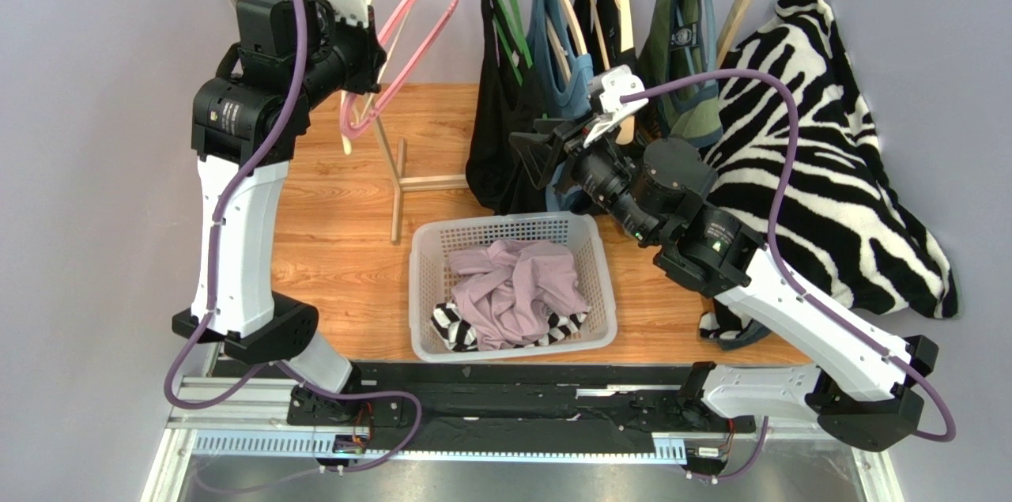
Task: Remove the tank top from the hanger
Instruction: Place the hanger at the clothesline.
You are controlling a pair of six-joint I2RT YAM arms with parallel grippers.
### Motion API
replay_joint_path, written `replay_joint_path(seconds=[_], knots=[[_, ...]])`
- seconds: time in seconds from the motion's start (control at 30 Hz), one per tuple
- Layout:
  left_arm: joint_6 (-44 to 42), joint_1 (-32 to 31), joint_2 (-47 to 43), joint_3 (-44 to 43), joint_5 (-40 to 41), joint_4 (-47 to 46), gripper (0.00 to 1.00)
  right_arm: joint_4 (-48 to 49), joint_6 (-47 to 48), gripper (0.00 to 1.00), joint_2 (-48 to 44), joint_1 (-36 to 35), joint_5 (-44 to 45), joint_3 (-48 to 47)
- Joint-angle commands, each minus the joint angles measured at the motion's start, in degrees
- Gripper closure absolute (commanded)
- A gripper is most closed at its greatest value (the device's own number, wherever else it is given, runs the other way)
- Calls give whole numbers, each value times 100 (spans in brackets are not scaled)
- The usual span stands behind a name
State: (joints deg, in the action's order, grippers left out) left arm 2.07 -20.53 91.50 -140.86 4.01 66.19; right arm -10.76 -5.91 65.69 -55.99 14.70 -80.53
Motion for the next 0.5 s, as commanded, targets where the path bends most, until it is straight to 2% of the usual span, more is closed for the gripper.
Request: replay_joint_path(seconds=[0.0, 0.07, 0.1, 0.13, 0.33, 0.47], knots=[[-92, 23, -299, 277, -119, -98, 73, -30, 160, 51, 294, 18, 524, -838], [-189, 23, -457, 348, -260, -63, 41, -189, 213, 47, 470, 26, 736, -1104], [-198, 23, -519, 392, -356, -37, 7, -233, 292, 46, 654, 26, 814, -1401], [-198, 23, -580, 436, -366, -28, 4, -311, 327, 44, 769, 35, 937, -1543], [-470, 23, -1423, 1086, -857, -168, 3, -970, 267, 35, 1595, 289, 930, -2772], [-611, 14, -1846, 1455, -1157, -186, 3, -1340, 47, 29, 1929, 448, 912, -3082]])
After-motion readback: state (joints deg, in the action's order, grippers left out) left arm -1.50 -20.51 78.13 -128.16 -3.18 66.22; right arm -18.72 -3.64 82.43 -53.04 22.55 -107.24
